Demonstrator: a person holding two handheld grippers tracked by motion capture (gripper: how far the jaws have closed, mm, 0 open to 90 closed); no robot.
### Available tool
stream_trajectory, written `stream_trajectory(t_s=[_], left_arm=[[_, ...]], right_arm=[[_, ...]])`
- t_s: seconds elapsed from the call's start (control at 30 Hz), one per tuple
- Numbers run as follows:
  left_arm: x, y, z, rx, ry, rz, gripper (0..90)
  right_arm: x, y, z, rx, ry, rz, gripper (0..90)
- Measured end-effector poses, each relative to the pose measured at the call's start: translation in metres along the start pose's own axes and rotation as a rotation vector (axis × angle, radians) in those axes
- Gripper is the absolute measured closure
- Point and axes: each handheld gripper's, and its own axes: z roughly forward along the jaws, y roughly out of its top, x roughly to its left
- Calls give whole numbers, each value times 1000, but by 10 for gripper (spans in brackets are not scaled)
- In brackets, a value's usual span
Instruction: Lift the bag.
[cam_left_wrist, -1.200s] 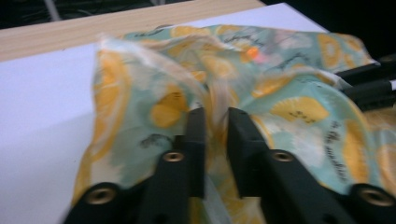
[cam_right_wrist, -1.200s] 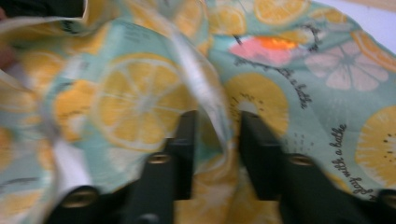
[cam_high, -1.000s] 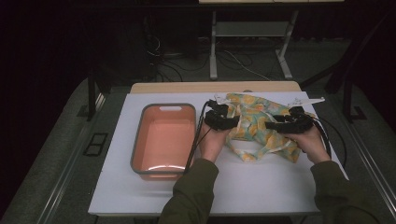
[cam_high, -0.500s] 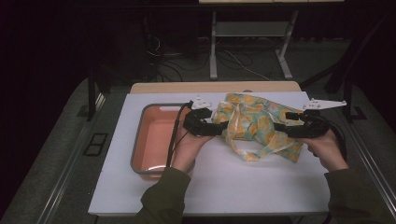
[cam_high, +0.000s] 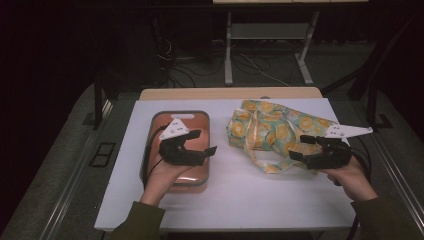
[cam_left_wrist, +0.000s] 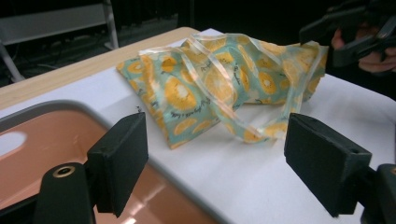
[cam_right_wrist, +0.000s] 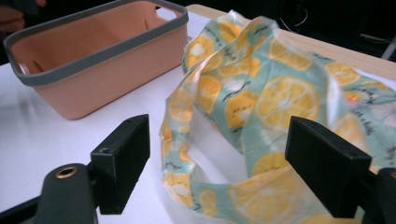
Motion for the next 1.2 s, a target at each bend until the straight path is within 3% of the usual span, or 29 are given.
stream_trajectory(t_s=[0.23, 0.43, 0.73, 0.83, 0.93, 1.2], left_arm=[[8, -25, -30, -19, -14, 8, 159], [5, -40, -46, -34, -35, 27, 132], [2, -54, -50, -45, -50, 52, 91], [1, -55, -48, -29, -37, 76, 46], [0, -56, -45, -3, -57, 98, 6], [0, -56, -44, -3, -57, 84, 0]], right_arm=[[19, -22, 4, -5, 3, -24, 183], [28, -42, 9, 11, -6, -40, 143], [31, -62, 3, -1, -17, -31, 130], [30, -64, 3, 6, -19, -31, 130], [30, -64, 4, 7, -19, -35, 129], [28, -64, 3, 5, -27, -36, 130]])
